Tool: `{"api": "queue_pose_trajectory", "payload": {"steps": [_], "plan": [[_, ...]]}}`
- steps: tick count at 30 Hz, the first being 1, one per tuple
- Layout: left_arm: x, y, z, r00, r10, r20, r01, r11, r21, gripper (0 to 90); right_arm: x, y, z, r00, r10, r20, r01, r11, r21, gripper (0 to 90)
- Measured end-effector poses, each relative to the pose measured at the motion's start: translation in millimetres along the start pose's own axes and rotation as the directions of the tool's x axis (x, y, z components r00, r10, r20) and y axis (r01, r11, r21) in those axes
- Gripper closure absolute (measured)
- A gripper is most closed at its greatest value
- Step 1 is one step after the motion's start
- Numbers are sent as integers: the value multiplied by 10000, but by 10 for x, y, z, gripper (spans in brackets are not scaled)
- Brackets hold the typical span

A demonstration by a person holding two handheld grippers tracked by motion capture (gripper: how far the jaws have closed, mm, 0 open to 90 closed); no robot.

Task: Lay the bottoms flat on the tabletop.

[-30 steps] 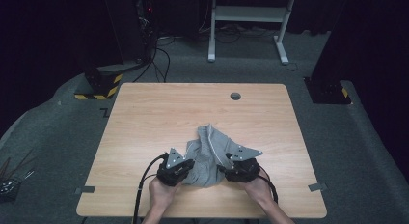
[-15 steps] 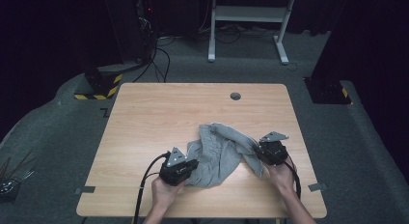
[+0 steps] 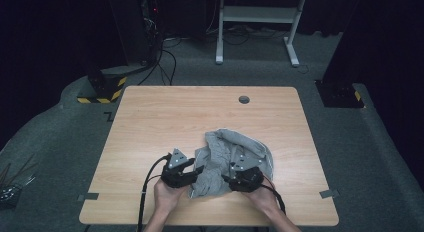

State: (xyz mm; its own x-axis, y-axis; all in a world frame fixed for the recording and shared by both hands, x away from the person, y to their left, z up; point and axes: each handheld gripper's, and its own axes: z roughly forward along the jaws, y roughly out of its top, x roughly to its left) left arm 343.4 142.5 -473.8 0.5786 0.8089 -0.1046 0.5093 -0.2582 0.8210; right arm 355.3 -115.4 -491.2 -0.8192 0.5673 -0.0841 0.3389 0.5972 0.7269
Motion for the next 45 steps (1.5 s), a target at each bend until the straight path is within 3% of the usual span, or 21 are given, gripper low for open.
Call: {"api": "queue_pose_trajectory", "payload": {"steps": [3,4,5,6,8,11,12,17,20,22,23,24,25,26,29,33,35,36,40,42,45], "plan": [[81,11,44,9989,-147,-441,152,9998,126,489,47,2,93,9999,-80,-151,84,9997,223,443],[135,28,144,9973,-173,-720,202,9990,398,486,56,-12,189,9996,-76,-282,90,9987,509,535],[135,28,144,9973,-173,-720,202,9990,398,485,56,-12,189,9996,-76,-282,90,9987,509,535],[151,39,268,9959,-20,-903,85,9974,717,485,40,-46,266,9989,-161,-430,196,9965,814,688],[147,32,386,9959,-14,-905,96,9959,904,487,17,-57,247,9979,-146,-629,192,9971,736,828],[145,11,481,9944,44,-1059,91,9919,1268,494,3,-62,204,9976,-275,-634,317,9973,669,860],[135,-21,540,9913,315,-1276,-96,9855,1692,509,-13,-78,128,9975,-398,-585,423,9982,423,868],[91,-56,515,9835,891,-1573,-553,9767,2073,581,-149,-147,-162,9993,-337,-161,328,9980,-536,869],[61,-75,494,9808,1059,-1638,-697,9746,2127,606,-242,-195,-272,9995,-266,184,280,9964,-796,869],[40,-112,464,9825,999,-1571,-657,9755,2098,635,-444,-312,-372,9983,181,560,-130,9958,-909,867],[40,-112,464,9825,999,-1571,-657,9755,2098,637,-444,-312,-372,9983,181,560,-130,9958,-909,867],[14,-139,442,9846,974,-1455,-637,9733,2203,637,-583,-403,-350,9954,633,721,-593,9966,-573,858],[14,-139,442,9846,974,-1455,-637,9733,2203,637,-583,-403,-350,9954,633,721,-593,9966,-573,858],[-22,-155,419,9848,1003,-1418,-666,9720,2253,637,-651,-466,-304,9917,1055,740,-1048,9944,-135,816],[-54,-146,392,9873,868,-1332,-573,9757,2113,619,-639,-477,-313,9887,1209,891,-1204,9927,-110,718],[-93,-42,386,9894,828,-1193,-648,9870,1471,494,-544,-380,-479,9872,1444,672,-1354,9832,-1225,570],[-120,13,442,9898,891,-1115,-727,9870,1433,466,-468,-295,-529,9906,1301,431,-1219,9802,-1557,527],[-148,49,521,9884,1013,-1135,-838,9852,1497,465,-361,-187,-530,9951,964,229,-910,9807,-1730,477],[-150,54,626,9898,904,-1102,-715,9838,1644,469,-249,-51,-376,9985,489,238,-457,9918,-1192,426],[-149,40,650,9894,950,-1100,-745,9814,1771,496,-302,-36,-182,9967,766,275,-749,9956,-562,540],[-152,10,638,9843,1377,-1100,-1105,9684,2234,634,-437,-133,-45,9939,1106,-7,-1106,9938,-105,882]]}}
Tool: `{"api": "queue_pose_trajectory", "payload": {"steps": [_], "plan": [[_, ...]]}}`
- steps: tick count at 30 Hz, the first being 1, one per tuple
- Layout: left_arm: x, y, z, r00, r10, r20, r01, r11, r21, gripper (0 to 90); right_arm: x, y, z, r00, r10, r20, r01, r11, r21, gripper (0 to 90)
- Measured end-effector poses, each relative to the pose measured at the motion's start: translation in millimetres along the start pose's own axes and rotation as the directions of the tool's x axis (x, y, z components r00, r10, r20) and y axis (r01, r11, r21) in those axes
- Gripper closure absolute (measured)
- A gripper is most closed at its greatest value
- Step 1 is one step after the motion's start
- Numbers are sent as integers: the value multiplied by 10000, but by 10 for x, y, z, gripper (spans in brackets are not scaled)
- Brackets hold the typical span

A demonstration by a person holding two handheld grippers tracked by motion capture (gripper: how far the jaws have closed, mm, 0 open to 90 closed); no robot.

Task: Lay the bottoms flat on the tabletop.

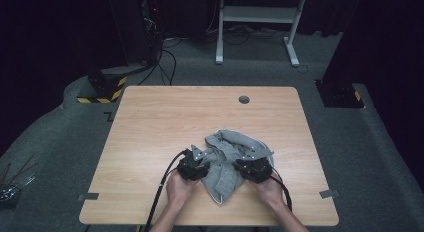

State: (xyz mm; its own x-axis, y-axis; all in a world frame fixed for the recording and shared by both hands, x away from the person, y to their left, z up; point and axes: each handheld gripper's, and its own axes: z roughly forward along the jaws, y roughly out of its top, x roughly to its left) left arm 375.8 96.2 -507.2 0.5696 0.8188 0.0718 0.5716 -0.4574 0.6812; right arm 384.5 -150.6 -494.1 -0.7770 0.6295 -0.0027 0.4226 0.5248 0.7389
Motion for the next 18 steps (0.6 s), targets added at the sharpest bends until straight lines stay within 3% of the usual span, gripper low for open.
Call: {"api": "queue_pose_trajectory", "payload": {"steps": [1,3,7,9,14,16,17,18], "plan": [[15,-38,-21,9999,13,115,-13,10000,8,704,-41,-69,-41,10000,-47,63,47,10000,-34,894],[23,-65,-56,9997,-44,258,42,10000,79,757,-74,-155,-144,9996,-144,252,148,9997,-172,898],[-8,-110,-110,9995,249,182,-251,9996,101,804,-169,-266,-262,9987,-132,495,139,9998,-124,899],[6,-210,-191,9996,77,258,-77,10000,-10,836,-273,-351,-305,9964,-131,832,139,9999,-93,899],[22,-355,-308,9977,-361,571,371,9992,-154,849,-393,-443,-225,9929,170,1174,-188,9997,140,897],[9,-380,-336,9975,-507,501,517,9985,-185,824,-367,-428,-201,9934,17,1146,-28,9999,99,889],[-1,-379,-348,9979,-546,359,556,9981,-264,824,-342,-410,-197,9946,-64,1035,60,10000,43,865],[-12,-373,-358,9981,-549,294,560,9978,-359,773,-311,-387,-207,9956,-82,930,95,9999,-137,782]]}}
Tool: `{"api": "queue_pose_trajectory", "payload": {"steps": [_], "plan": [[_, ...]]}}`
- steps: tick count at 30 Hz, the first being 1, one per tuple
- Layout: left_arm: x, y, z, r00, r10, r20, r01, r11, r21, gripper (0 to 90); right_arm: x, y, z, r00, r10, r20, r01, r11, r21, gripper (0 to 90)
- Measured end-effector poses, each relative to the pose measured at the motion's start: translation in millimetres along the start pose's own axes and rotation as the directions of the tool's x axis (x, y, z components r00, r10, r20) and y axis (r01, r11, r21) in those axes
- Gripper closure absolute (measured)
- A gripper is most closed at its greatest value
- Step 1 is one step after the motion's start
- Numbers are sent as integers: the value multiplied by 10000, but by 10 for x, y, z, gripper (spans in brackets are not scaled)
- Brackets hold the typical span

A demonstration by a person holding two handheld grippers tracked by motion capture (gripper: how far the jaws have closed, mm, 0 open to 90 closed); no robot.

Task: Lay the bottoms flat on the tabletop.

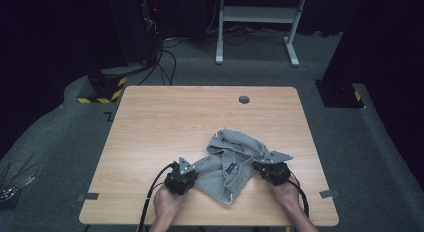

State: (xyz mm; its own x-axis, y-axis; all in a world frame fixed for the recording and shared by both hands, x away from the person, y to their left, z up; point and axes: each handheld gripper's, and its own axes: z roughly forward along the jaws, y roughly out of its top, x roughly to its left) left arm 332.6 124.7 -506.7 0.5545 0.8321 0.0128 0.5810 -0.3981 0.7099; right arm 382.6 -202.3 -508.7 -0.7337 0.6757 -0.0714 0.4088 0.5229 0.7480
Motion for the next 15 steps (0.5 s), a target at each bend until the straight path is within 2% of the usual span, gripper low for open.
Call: {"api": "queue_pose_trajectory", "payload": {"steps": [1,2,3,5,6,7,8,9,10,13,14,15], "plan": [[-21,9,-12,10000,17,-3,-17,9999,-101,724,13,24,-19,10000,-25,-77,23,9998,-199,718],[-84,29,-38,9999,161,49,-159,9994,-317,612,18,73,-66,9996,96,-248,-111,9982,-595,626],[-84,29,-38,9999,161,49,-159,9994,-317,570,9,105,-95,9994,127,-331,-152,9970,-763,597],[-209,65,-96,9979,381,529,-338,9963,-790,501,-7,167,-134,9990,190,-415,-232,9944,-1034,561],[-209,65,-96,9979,381,529,-338,9963,-790,480,-7,167,-134,9990,190,-415,-232,9944,-1034,561],[-248,77,-111,9962,409,769,-337,9952,-919,458,-27,223,-121,9992,141,-383,-177,9953,-953,550],[-289,88,-114,9931,385,1109,-274,9946,-998,458,-27,223,-121,9992,141,-383,-177,9953,-953,550],[-390,104,-93,9853,427,1652,-272,9951,-950,412,-38,254,-62,9996,137,-250,-155,9973,-717,550],[-390,104,-93,9853,427,1652,-272,9951,-950,397,-38,254,-62,9996,137,-250,-155,9973,-717,550],[-556,109,-40,9735,630,2197,-446,9951,-877,363,-46,243,81,9991,432,-30,-433,9988,-229,553],[-614,116,-27,9669,622,2476,-408,9950,-907,339,-30,233,144,9987,506,111,-506,9987,-6,567],[-640,122,-21,9637,596,2602,-364,9950,-931,328,-19,229,172,9985,502,212,-504,9987,76,575]]}}
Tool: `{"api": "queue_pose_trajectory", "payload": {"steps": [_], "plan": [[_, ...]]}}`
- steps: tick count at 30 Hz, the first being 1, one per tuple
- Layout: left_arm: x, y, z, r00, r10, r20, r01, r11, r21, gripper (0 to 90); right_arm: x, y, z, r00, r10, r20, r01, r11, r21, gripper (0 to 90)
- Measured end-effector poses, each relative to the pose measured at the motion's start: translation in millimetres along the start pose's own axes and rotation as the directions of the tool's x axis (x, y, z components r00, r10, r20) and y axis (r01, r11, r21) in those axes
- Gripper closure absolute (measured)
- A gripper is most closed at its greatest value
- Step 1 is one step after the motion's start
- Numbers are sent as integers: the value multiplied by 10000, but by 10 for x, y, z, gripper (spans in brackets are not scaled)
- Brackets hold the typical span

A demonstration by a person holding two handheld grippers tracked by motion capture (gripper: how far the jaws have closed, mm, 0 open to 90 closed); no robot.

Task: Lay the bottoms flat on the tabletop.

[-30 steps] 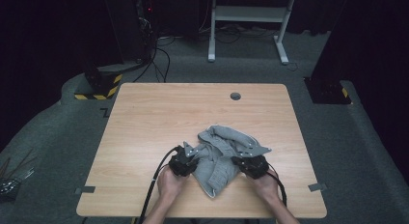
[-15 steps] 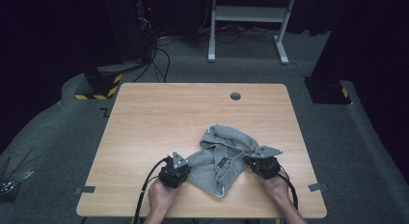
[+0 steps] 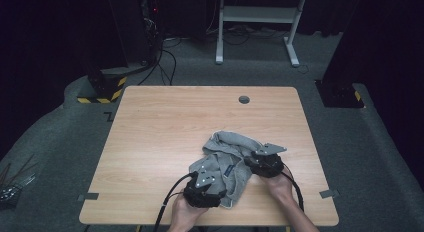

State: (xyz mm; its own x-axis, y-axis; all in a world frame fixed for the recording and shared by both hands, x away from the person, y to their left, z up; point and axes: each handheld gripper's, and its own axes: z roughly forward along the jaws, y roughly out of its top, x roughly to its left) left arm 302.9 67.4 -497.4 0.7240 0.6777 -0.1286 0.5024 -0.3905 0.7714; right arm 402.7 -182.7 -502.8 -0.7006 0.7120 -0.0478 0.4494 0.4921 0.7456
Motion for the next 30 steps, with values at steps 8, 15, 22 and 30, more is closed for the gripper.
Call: {"api": "queue_pose_trajectory", "payload": {"steps": [8,15,22,30], "plan": [[-222,14,49,9983,381,446,-381,9993,-9,273,22,-5,90,10000,-82,11,82,9983,585,872],[-301,70,258,9981,584,-180,-576,9974,433,396,36,-8,99,9999,-135,56,131,9981,610,862],[-217,217,162,9956,940,-34,-938,9947,413,805,41,1,9,10000,-29,-32,29,9999,157,733],[207,637,-453,9960,310,-841,-425,9895,-1384,819,10,-39,-219,9994,31,346,-6,9973,-733,525]]}}
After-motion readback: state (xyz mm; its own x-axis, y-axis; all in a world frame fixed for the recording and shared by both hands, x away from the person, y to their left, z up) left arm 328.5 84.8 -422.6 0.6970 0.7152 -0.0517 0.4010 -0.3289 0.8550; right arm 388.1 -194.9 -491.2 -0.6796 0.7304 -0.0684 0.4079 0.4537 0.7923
